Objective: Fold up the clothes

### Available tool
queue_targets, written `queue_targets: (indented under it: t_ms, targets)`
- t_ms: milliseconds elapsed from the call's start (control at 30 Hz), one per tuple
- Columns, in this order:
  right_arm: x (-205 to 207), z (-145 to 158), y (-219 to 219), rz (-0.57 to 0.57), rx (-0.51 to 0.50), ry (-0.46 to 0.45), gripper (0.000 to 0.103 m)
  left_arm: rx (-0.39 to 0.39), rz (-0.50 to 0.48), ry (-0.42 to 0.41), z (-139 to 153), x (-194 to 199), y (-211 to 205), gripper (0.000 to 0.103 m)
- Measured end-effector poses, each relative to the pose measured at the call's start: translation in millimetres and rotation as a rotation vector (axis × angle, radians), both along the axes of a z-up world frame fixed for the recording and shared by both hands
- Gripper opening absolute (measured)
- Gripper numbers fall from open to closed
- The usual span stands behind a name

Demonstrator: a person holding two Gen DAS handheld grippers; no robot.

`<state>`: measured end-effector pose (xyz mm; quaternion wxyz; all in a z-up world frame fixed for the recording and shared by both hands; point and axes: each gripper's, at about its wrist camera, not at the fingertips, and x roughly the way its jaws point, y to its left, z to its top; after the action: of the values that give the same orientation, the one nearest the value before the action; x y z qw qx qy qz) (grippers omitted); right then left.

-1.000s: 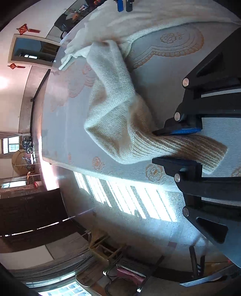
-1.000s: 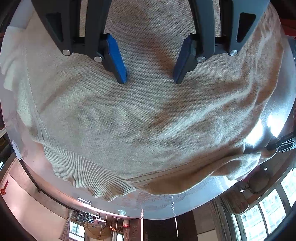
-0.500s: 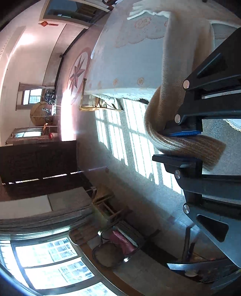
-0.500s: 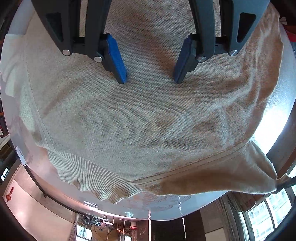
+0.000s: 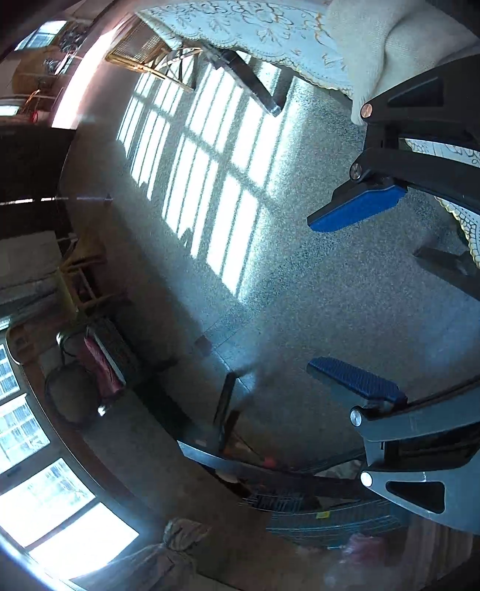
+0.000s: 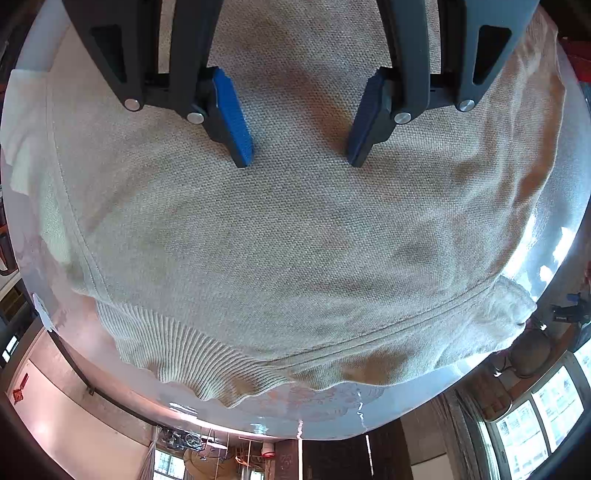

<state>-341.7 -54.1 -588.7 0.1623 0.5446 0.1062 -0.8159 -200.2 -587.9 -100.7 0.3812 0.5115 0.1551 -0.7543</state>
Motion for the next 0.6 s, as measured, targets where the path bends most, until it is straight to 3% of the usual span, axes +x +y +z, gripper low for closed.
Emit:
queue_targets:
  t_ms: [67, 100, 233, 367, 467, 600]
  targets:
    - [-13.5, -10.2, -5.9, -0.005, -0.004, 0.005, 0.056, 0.125, -0.086, 0.174, 14.0, 3.5, 21.2, 0.072]
    - [-20.3, -15.4, -9.1, -0.008, -0.006, 0.008, 0.058, 0.156, -0.154, 0.198, 19.3, -2.5, 41.2, 0.072]
    - [-49.4, -35.8, -23.3, -0.029, -0.005, 0.014, 0.061, 0.177, -0.505, 0.200, 27.3, -39.7, 148.8, 0.073]
    - [-86.6, -51.9, -38.3, -0.062, 0.006, -0.012, 0.059, 0.072, -0.783, 0.148, 17.4, -66.4, 251.0, 0.073]
    - [-126.4, -49.7, -51.9, -0.114, -0.111, 0.015, 0.059, -0.054, -0.847, 0.091, 4.8, -70.3, 290.8, 0.073]
    - [-204.6, -56.7, -116.4, -0.051, -0.158, 0.036, 0.059, -0.087, -0.800, 0.123, 2.7, -65.0, 292.9, 0.074]
